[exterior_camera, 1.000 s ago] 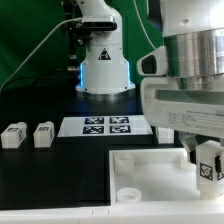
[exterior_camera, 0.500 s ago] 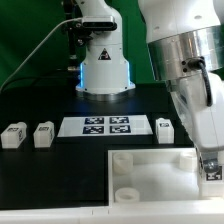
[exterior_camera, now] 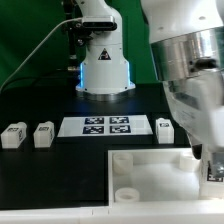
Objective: Assemble one leg
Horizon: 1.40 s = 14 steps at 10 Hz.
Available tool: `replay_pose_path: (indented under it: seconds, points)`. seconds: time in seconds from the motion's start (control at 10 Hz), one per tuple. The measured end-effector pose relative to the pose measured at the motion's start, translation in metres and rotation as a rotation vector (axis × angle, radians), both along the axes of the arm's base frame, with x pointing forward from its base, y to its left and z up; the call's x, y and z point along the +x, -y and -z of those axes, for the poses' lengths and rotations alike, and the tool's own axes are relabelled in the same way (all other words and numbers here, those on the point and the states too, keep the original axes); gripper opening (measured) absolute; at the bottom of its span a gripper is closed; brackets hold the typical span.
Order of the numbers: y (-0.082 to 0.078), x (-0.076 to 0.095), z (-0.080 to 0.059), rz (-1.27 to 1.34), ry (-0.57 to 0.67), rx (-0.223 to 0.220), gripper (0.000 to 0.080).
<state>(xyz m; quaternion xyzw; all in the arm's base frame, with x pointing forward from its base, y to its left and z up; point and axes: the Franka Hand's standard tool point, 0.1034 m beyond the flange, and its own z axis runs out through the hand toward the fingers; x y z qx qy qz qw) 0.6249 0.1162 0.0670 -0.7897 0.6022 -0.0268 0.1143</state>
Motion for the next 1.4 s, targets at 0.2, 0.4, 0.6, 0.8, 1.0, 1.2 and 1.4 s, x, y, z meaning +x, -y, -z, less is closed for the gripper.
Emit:
replay_pose_path:
  seconds: [0.2, 0.4, 0.6, 0.8, 1.0, 1.2, 1.4]
  points:
    - [-0.011, -0.002, 0.0, -0.222, 0.02, -0.071, 0.0644]
    - [-0.009, -0.002, 0.0, -0.412, 0.046, -0.11, 0.0648]
    - [-0.013, -0.003, 0.0, -0.658, 0.061, -0.169, 0.0648]
    - [-0.013, -0.003, 0.0, -0.901, 0.08, -0.233, 0.0648]
    - [-0.013, -0.003, 0.001, -0.884, 0.078, -0.229, 0.0648]
    - [-0.014, -0.003, 0.001, -0.754, 0.064, -0.203, 0.0352]
    - [-0.012, -0.007, 0.004, -0.548, 0.027, -0.162, 0.0294]
